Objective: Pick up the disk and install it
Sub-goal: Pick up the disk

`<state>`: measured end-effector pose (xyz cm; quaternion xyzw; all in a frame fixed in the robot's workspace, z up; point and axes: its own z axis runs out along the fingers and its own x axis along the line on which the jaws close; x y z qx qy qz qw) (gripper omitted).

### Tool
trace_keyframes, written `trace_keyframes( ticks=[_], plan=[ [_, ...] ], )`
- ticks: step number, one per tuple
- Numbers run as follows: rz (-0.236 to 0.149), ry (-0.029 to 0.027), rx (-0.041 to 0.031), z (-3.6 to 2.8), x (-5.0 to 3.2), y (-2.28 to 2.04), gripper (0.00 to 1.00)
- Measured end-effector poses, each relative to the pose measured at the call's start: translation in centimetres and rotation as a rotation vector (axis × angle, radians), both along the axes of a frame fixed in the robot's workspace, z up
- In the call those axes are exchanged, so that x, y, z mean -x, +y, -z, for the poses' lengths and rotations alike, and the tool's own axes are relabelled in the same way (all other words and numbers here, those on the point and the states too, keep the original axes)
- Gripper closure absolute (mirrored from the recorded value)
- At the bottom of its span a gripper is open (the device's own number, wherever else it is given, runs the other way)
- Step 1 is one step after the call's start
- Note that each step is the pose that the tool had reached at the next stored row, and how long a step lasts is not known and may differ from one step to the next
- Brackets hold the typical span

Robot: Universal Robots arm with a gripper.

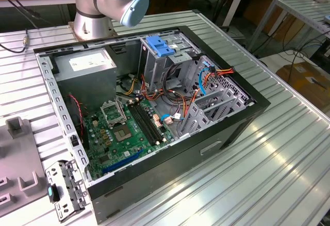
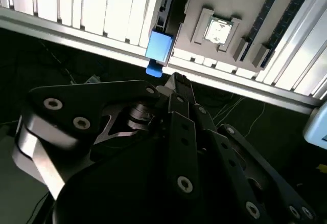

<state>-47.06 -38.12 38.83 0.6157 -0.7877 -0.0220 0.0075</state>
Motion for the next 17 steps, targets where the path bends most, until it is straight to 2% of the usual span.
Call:
trace_keyframes(
  ticks=[2, 4, 17],
  plan=[
    [-0.070, -0.0001, 0.0000, 0.00, 0.00, 0.00, 0.89],
    [-0.112, 0.0000, 0.0000, 0.00, 0.00, 0.00, 0.89],
    [-0.120, 0.0000, 0.0000, 0.00, 0.00, 0.00, 0.89]
  ],
)
